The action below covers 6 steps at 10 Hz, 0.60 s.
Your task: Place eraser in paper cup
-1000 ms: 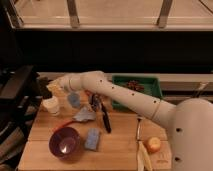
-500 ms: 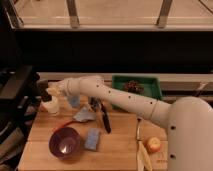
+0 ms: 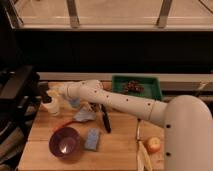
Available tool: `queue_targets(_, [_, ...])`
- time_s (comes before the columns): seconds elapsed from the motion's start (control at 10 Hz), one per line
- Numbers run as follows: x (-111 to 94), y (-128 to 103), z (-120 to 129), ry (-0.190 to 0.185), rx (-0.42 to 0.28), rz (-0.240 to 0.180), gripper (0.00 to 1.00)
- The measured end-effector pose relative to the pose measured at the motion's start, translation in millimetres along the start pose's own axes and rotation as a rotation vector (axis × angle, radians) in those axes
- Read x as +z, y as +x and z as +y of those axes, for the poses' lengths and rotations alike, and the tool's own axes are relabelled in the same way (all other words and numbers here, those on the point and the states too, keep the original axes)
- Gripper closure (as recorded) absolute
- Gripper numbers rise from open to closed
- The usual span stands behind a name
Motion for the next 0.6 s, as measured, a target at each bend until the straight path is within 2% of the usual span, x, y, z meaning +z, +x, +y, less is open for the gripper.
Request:
queue_targets(0.1, [1.9,4.1,-0.1,0.004,0.008,-0.002,0.22])
queue_targets(0.6, [3.1,14.9,-6.6,0.023,0.029,-0.018,0.22])
